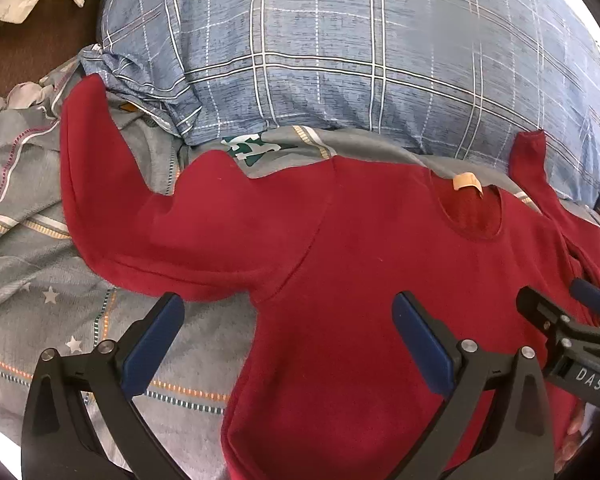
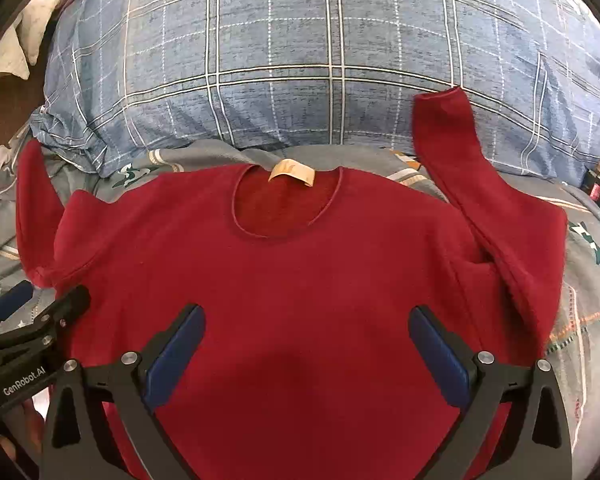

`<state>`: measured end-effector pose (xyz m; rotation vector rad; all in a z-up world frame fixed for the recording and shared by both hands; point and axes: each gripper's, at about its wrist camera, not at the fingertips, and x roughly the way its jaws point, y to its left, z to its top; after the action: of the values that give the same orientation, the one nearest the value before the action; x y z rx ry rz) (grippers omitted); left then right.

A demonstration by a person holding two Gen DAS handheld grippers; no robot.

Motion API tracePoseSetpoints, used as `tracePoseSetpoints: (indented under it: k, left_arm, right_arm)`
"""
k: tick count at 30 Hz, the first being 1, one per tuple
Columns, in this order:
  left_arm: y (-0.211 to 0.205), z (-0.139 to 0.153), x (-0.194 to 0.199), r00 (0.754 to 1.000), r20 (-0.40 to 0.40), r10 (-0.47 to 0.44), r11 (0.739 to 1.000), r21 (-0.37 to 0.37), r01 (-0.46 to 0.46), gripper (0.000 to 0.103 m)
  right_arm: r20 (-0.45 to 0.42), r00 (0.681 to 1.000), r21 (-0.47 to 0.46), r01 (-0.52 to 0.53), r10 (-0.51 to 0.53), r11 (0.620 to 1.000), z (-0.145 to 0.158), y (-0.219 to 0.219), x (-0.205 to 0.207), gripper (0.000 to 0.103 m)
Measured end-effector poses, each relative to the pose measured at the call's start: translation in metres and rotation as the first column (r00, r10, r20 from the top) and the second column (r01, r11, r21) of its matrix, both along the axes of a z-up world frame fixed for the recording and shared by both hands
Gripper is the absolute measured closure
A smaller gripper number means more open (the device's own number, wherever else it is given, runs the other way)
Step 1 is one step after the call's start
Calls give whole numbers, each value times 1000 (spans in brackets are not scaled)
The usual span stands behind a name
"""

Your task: Fold small clothes

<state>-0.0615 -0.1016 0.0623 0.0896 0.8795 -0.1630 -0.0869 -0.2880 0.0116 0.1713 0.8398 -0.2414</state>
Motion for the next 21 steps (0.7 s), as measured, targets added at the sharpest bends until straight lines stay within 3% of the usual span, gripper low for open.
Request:
tracePoseSetpoints:
  k: [21]
  left_arm:
    - [14, -5, 19, 999, -10, 43, 999, 7, -43, 0]
  right_arm:
    - [-17, 999, -2, -42, 42, 999, -8, 16, 22, 1]
